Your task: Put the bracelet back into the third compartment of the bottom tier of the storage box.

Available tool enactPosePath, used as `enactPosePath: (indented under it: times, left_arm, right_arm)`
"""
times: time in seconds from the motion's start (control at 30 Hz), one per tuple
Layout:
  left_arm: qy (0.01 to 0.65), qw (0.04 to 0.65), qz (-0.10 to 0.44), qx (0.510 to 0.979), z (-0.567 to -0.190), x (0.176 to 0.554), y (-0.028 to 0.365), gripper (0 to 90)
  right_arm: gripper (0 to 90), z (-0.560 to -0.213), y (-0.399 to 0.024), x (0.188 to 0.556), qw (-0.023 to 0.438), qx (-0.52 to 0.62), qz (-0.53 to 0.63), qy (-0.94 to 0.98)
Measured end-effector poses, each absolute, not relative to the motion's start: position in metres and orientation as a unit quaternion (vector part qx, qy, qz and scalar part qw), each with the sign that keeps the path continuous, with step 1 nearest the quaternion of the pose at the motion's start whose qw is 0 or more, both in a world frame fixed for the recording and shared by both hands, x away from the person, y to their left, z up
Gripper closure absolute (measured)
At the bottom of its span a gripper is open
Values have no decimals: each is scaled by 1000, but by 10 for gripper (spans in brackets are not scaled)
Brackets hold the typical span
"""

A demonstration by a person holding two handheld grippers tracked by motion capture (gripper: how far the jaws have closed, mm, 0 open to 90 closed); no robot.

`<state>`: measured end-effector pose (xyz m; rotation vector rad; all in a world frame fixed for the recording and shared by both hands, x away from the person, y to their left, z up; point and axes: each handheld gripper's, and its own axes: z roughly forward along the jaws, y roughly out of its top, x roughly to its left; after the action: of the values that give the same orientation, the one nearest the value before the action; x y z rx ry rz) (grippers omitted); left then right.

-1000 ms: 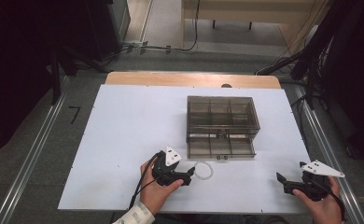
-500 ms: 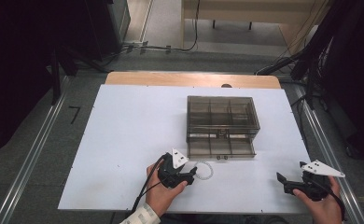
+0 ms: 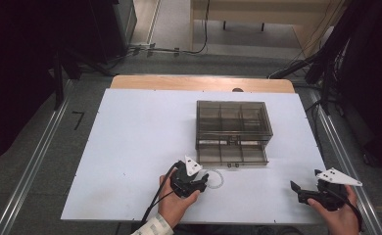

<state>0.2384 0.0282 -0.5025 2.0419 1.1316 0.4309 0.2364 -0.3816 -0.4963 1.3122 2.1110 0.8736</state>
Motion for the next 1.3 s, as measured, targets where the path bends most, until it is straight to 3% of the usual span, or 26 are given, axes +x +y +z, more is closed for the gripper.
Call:
enactPosePath:
  times: [0.9,1.13,1.3]
  left_arm:
    - [430,354,183,810,-508,242,17,717]
    - [418,353,189,816,-509,240,14,813]
    - [412,350,197,818,-509,239,12,824]
  right_arm:
    - [25,-496,-382,237,251,481,322,776]
    - [25,-496,-381,237,252,480,322,777]
    - [25,-496,-381,237,252,480,321,777]
